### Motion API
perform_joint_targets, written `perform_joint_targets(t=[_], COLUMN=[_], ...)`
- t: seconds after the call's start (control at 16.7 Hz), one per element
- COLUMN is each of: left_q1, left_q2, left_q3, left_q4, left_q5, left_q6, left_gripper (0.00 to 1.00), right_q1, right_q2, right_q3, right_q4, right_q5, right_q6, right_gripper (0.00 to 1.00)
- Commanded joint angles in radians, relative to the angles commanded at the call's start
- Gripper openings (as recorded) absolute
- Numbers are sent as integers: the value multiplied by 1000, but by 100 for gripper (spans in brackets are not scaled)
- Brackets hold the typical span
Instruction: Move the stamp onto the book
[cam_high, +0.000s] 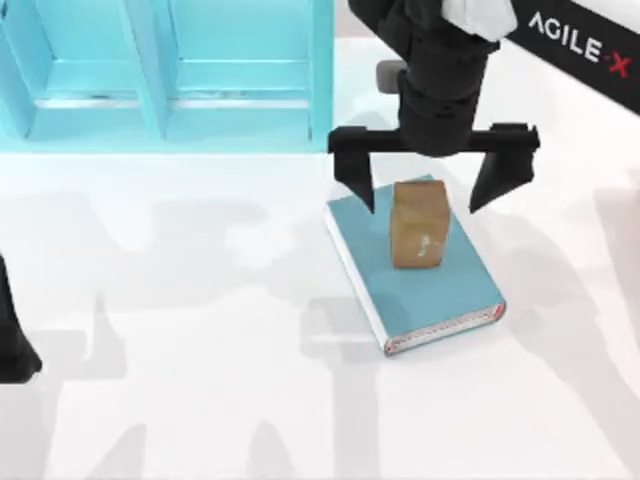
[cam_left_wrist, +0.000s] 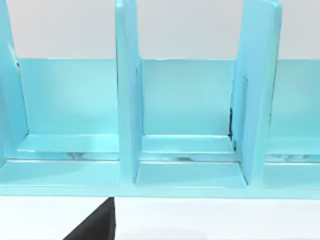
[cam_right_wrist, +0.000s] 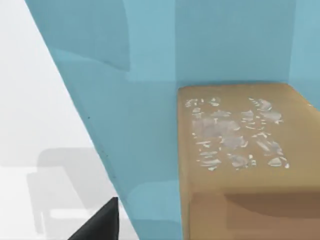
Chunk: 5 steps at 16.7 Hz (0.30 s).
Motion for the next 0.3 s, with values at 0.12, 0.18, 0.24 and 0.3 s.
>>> perform_joint_targets(t=[0.12, 0.18, 0.24, 0.3], left_q1=[0, 0, 0, 0], left_q2=[0, 0, 0, 0], left_q3=[0, 0, 0, 0], left_q4=[0, 0, 0, 0], left_q5=[0, 0, 0, 0], left_q6=[0, 0, 0, 0], left_gripper=[100, 100, 100, 100], right_q1=[0, 0, 0, -1], right_q2=[6, 9, 11, 12], right_q3=[58, 84, 104, 115], right_q4=[-43, -65, -85, -95], right_q5=[0, 0, 0, 0], right_q6=[0, 0, -1, -1], right_gripper=[100, 100, 100, 100])
